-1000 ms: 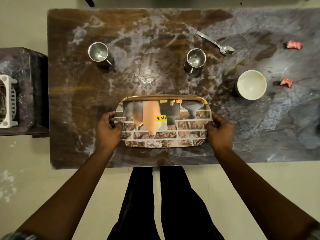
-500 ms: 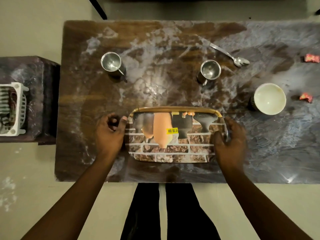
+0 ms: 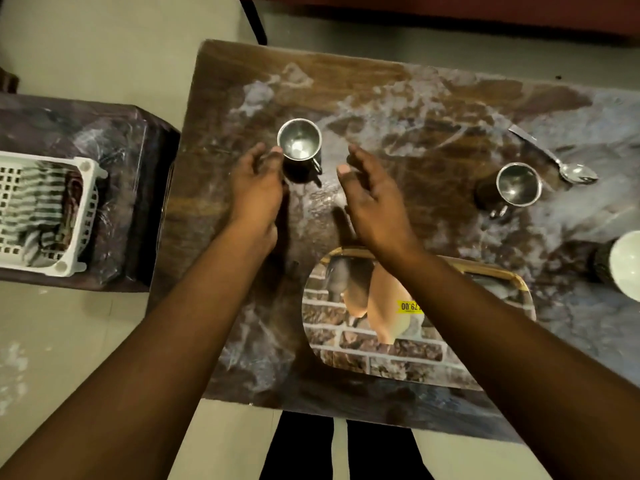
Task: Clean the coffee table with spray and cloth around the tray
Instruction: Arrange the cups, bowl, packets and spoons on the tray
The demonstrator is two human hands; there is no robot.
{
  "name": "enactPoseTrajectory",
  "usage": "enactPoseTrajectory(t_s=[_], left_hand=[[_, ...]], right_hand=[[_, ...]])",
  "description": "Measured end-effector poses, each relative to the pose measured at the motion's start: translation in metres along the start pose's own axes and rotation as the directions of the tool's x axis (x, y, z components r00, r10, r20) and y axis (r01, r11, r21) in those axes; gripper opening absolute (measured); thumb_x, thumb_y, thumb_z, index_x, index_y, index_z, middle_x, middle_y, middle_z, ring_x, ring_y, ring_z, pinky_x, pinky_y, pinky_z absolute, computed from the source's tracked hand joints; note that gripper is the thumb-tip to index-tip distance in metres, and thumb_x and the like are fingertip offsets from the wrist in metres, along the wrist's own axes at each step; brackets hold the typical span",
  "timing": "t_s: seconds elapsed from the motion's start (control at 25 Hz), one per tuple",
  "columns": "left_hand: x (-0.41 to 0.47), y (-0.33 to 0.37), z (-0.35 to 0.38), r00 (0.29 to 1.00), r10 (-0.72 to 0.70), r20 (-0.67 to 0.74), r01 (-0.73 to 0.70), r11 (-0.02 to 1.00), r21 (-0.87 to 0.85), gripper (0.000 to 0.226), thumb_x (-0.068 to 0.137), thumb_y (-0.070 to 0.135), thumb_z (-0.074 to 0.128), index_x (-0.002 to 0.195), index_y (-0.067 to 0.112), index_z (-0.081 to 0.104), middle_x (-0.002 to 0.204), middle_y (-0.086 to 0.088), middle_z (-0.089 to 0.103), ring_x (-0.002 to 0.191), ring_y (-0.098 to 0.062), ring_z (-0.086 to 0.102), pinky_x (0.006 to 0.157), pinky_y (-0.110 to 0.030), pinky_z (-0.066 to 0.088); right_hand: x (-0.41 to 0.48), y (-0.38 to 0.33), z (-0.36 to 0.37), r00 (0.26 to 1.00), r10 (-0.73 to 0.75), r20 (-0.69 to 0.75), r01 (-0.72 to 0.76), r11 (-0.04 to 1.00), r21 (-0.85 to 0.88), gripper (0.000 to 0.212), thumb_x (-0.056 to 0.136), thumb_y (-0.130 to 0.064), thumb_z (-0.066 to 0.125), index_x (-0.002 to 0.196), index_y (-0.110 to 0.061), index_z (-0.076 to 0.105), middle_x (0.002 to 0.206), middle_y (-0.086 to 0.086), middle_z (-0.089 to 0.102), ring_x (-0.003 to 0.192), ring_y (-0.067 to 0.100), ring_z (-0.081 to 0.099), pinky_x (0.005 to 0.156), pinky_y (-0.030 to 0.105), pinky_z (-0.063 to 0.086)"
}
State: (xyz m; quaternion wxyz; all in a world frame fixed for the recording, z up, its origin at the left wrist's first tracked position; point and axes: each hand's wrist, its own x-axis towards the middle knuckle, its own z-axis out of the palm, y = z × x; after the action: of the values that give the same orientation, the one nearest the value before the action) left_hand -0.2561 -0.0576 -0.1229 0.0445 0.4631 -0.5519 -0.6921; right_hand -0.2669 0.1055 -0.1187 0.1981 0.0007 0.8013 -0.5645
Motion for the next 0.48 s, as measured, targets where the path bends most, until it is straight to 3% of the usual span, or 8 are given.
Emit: enactPoseTrajectory(t_s=[0.12,0.16,0.24,0.32,0.48], left_hand=[[0.008,0.002,0.007,0.996,-0.074,0.047,0.074,0.997,0.003,0.041,0.11,0.027,0.064,0.149,0.017,0.059,0.129,-0.011,0.077,0.089,-0.016,0.069,0.074,-0.029,0.058],[0.011,0.002,0.008,0.994,-0.086,0.063,0.086,0.996,0.001,0.038,0.11,0.025,0.063,0.147,0.015,0.06,0.126,-0.012,0.077,0.086,-0.017,0.069,0.069,-0.027,0.056],[0.014,0.0,0.011,0.993,-0.078,0.086,0.078,0.997,0.012,0.034,0.111,0.019,0.062,0.144,0.013,0.064,0.127,-0.012,0.079,0.092,-0.019,0.073,0.067,-0.025,0.056],[0.014,0.0,0.012,0.993,-0.064,0.095,0.063,0.998,0.01,0.034,0.111,0.015,0.06,0.145,0.013,0.065,0.131,-0.012,0.079,0.099,-0.019,0.074,0.067,-0.022,0.058],[-0.002,0.008,0.011,0.986,-0.031,0.165,0.037,0.999,-0.032,0.035,0.112,0.015,0.058,0.147,0.013,0.066,0.137,-0.013,0.077,0.1,-0.013,0.075,0.072,-0.019,0.062]], right_hand=[[0.047,-0.011,0.02,0.996,0.049,0.079,-0.052,0.998,0.039,0.051,0.113,-0.036,0.049,0.161,-0.019,0.045,0.165,0.002,0.047,0.15,0.013,0.045,0.113,0.019,0.039],[0.06,-0.013,0.026,0.992,0.078,0.096,-0.086,0.993,0.075,0.049,0.112,-0.037,0.049,0.157,-0.019,0.051,0.159,0.003,0.055,0.146,0.016,0.051,0.116,0.024,0.043],[0.076,-0.01,0.035,0.988,0.121,0.092,-0.13,0.986,0.103,0.043,0.106,-0.043,0.051,0.14,-0.022,0.069,0.133,0.002,0.075,0.125,0.02,0.069,0.111,0.048,0.055],[0.081,-0.006,0.039,0.988,0.14,0.064,-0.146,0.984,0.103,0.043,0.098,-0.047,0.054,0.128,-0.025,0.076,0.115,0.0,0.08,0.109,0.023,0.075,0.102,0.059,0.059],[0.058,-0.012,0.026,0.992,0.118,-0.04,-0.107,0.972,0.209,0.041,0.096,-0.038,0.061,0.13,-0.019,0.076,0.118,0.0,0.081,0.112,0.021,0.077,0.1,0.055,0.061]])
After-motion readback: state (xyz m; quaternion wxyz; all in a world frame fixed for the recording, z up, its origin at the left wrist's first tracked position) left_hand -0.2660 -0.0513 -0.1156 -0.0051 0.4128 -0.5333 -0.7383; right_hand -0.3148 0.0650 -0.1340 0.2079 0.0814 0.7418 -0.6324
